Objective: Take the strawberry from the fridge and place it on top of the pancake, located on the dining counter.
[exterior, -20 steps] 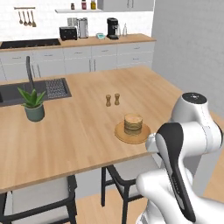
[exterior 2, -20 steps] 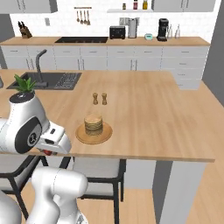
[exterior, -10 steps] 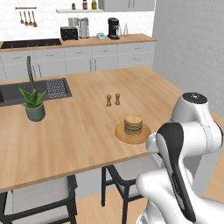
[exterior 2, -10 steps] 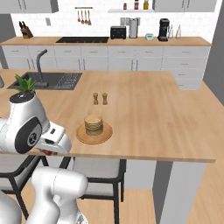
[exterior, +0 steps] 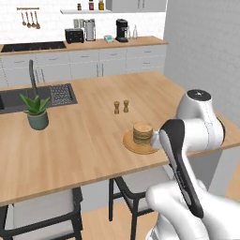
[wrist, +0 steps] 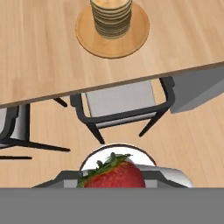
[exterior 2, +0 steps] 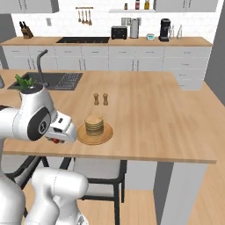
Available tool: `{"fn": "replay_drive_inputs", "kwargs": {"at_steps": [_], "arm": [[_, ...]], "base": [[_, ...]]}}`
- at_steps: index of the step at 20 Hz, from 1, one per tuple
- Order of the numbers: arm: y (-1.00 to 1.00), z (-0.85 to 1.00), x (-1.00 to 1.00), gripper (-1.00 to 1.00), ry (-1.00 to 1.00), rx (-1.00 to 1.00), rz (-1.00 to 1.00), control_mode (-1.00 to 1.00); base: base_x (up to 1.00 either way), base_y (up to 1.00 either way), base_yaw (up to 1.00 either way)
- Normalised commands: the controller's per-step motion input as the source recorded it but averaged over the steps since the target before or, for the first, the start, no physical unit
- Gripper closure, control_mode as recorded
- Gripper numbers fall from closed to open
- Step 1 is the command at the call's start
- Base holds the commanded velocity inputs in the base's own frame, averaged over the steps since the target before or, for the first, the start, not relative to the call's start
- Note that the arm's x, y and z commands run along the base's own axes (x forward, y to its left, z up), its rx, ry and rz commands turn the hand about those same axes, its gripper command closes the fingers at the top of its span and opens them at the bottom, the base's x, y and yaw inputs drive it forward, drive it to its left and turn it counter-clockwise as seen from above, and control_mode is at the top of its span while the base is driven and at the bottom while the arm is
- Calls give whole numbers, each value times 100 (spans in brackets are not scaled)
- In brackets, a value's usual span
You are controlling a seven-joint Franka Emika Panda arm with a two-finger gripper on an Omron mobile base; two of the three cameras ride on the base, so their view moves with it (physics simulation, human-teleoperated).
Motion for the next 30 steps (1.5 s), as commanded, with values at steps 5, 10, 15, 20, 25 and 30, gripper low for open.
{"fn": "replay_drive_inputs", "kwargs": {"at_steps": [5, 10, 15, 20, 25, 30], "arm": [[-29, 40, 99, 100, 0, 0, 0, -100], [-23, 7, 100, 100, 0, 2, 0, -100], [0, 0, 100, 100, -1, 0, 0, -100], [0, -41, 100, 100, -1, -6, 0, -100], [2, -48, 93, 100, 8, -4, 0, -100], [12, -35, 71, 100, 4, 1, 1, -100]], "base": [[0, 0, 0], [0, 0, 0], [0, 0, 0], [0, 0, 0], [0, 0, 0], [0, 0, 0]]}}
